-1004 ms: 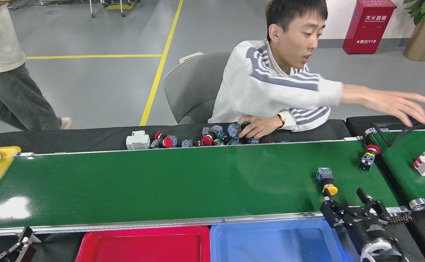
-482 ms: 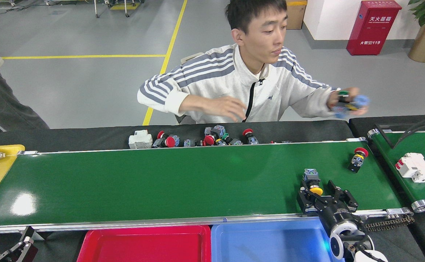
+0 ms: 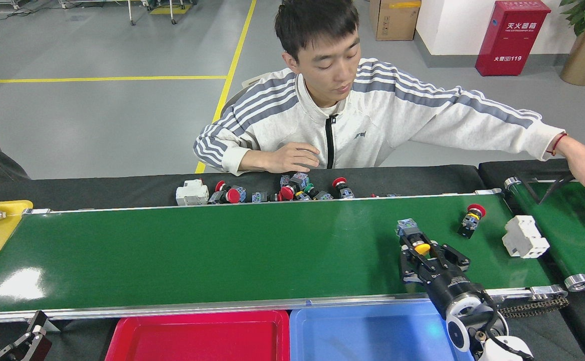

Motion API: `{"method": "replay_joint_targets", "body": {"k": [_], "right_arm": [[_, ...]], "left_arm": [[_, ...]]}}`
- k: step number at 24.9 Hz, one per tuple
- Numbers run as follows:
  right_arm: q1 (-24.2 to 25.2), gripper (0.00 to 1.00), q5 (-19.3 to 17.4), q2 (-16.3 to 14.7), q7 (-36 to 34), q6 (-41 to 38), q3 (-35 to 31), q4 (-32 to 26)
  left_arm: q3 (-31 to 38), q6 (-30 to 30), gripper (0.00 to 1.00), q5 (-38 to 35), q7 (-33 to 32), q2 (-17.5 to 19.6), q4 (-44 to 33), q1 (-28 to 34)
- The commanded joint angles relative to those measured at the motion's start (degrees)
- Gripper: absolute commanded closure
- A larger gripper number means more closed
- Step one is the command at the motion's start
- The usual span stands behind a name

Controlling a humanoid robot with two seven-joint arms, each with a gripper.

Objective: Pick switch part from conveyor to tray

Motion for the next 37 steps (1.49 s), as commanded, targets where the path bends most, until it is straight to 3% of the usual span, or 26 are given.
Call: {"method": "replay_joint_targets", "body": {"k": [1,2,3,4,5,7,10,13,15,17,20,24,28,33,37], "right_arm": [[-0.02,0.98,-0.23,0.81,-0.73,-16.22,1.85,-2.09],[0.15,0.96,-0.05,0.98,-0.73,-18.33,4.05,-2.53],[0.24,0.86,0.21,1.07,-0.73,-18.33,6.77,-2.53],[0.15,0.52,0.65,1.25,-0.73,-18.33,10.46,-2.53],[0.15,0.25,1.44,1.60,-0.73,-18.33,13.63,-2.44],[0.15,0.00,3.55,3.62,-0.73,-18.33,17.67,-1.83],[0.15,0.00,5.48,6.08,-0.73,-18.33,18.46,-0.95],[0.24,0.00,4.60,6.43,-0.73,-18.33,17.23,-1.74],[2.61,0.03,2.32,6.17,-0.73,-18.33,9.95,-4.28],[9.99,0.06,1.61,7.13,-0.99,-17.20,-2.35,-8.68],[20.02,0.08,1.70,13.29,-3.72,-1.37,-14.67,-14.04],[24.76,0.08,1.70,10.65,-11.81,11.55,-20.30,-14.66],[23.09,0.08,1.79,8.19,-11.19,18.94,-20.47,-14.40],[15.36,0.08,2.85,6.79,-5.04,19.55,-18.01,-13.25],[10.70,0.07,6.97,6.43,-4.51,19.82,-13.71,-9.48]], "left_arm": [[0.62,0.38,0.00,-0.06,0.50,0.67,-0.63,-0.10],[0.62,0.38,0.00,-0.06,0.50,0.67,-0.63,-0.10],[0.62,0.38,0.00,-0.06,0.50,0.59,-0.63,-0.10],[0.53,0.29,0.00,-0.06,0.50,0.59,-0.63,-0.19],[0.35,0.29,0.00,-0.06,0.50,0.59,-0.54,-0.36],[0.09,0.29,0.00,-0.06,0.50,0.59,-0.54,-0.72],[0.00,0.20,0.00,-0.06,0.50,0.59,-0.54,-0.98],[0.27,0.29,0.00,-0.06,0.50,0.59,-0.54,-0.89],[0.79,0.55,0.00,-0.06,0.50,0.32,-0.63,-0.01],[0.79,0.29,0.00,-0.06,0.50,0.41,-0.63,-0.01],[0.79,0.20,0.00,-0.06,0.50,0.41,-0.72,-0.01],[0.70,0.20,0.00,-0.06,0.50,0.41,-0.72,0.08],[0.09,0.11,0.00,-0.06,0.50,0.50,-0.63,-0.72],[0.00,0.11,0.00,-0.14,0.50,0.67,-0.45,-0.89],[0.00,-0.41,0.00,-0.14,0.50,0.76,-0.37,-0.80]]}}
